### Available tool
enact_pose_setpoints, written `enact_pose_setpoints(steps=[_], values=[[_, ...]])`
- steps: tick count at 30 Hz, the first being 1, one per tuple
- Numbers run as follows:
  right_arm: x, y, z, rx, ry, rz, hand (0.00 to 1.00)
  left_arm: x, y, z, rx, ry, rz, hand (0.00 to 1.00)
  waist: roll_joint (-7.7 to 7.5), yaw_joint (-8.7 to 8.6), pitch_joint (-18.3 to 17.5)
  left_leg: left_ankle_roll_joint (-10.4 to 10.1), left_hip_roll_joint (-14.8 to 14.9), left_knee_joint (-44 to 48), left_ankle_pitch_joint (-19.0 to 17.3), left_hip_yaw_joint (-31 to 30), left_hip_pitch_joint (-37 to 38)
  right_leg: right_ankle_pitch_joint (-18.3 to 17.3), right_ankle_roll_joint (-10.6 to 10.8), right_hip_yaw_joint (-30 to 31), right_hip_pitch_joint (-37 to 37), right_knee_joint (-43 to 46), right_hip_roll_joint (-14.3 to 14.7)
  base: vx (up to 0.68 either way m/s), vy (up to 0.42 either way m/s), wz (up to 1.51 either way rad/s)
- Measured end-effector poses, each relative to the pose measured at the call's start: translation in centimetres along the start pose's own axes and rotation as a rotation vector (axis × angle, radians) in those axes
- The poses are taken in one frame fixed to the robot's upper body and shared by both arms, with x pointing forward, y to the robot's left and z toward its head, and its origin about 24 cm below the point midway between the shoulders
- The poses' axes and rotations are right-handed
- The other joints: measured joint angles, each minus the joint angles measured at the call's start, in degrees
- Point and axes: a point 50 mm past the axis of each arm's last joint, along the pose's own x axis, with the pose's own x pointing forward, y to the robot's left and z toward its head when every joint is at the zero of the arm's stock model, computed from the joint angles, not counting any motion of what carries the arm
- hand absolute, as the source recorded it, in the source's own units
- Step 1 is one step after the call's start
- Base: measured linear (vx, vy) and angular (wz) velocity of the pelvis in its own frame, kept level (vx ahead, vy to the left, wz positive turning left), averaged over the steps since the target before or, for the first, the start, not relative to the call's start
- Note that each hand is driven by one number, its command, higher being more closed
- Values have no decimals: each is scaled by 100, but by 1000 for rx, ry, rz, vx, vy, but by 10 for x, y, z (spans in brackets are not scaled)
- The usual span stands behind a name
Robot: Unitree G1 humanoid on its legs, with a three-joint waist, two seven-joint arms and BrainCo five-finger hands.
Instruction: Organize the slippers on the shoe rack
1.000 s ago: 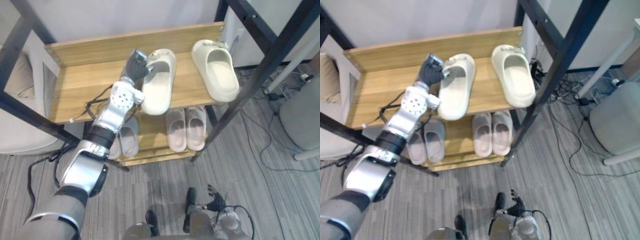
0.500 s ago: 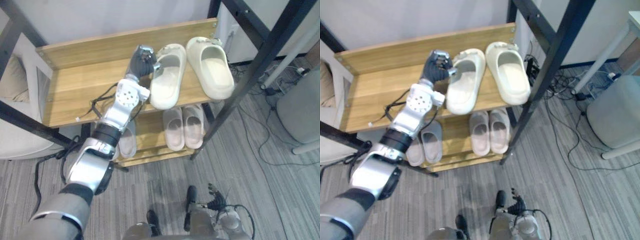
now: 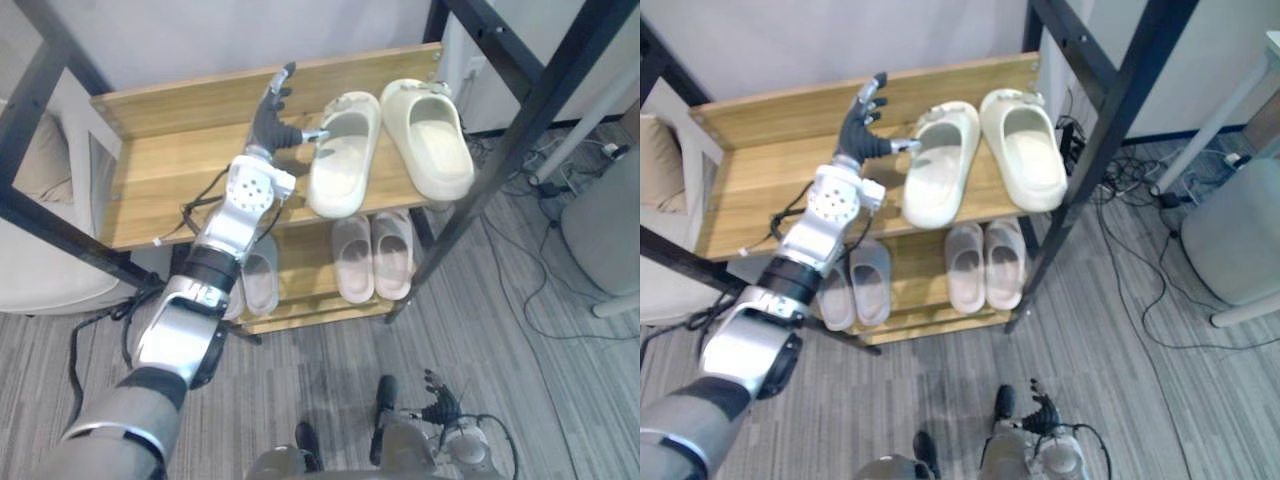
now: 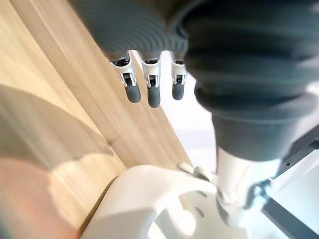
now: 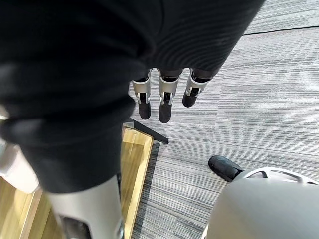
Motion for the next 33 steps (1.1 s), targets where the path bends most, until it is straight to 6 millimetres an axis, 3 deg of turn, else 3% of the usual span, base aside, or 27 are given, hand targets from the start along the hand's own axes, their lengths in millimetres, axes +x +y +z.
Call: enact_pose_setpoints(steps=[4, 8, 17, 24, 27, 33], values=[[0, -1, -3, -6, 14, 2, 0, -3, 5, 11, -69, -51, 27, 0, 0, 17, 0, 12, -21, 0, 8, -75, 30, -4, 5, -72, 76, 0, -25, 4, 22, 10], [0, -1, -8, -13, 32, 5, 0, -13, 8, 6, -141, -60, 58, 0, 0, 44, -1, 20, -27, -2, 15, -120, 48, -14, 19, -116, 117, 0, -36, 2, 9, 7], [-2, -1, -21, -33, 96, 16, 0, -47, -4, -34, -318, 75, 56, 0, 0, 67, -2, 10, -22, -59, 32, -239, 224, -74, 14, -240, 342, -5, -23, 5, 1, 5], [-2, -1, -24, -35, 109, 18, 0, -59, -29, -41, -400, 120, -14, 0, -6, 64, -11, -12, -9, -231, 123, -374, 316, -133, 9, -397, 433, -5, -4, 23, -7, 10], [-3, 0, -25, -36, 118, 18, 0, -66, -49, -41, -441, 144, -68, 0, -11, 67, -13, -16, -9, -296, 127, -392, 417, -156, 30, -444, 513, -9, -2, 33, 11, 3], [-2, 1, -29, -37, 139, 24, 0, -73, -76, -32, -472, 130, -166, 0, -78, 67, -45, -13, -21, -381, 132, -403, 516, -190, 65, -464, 586, -37, -7, 11, 7, 0]])
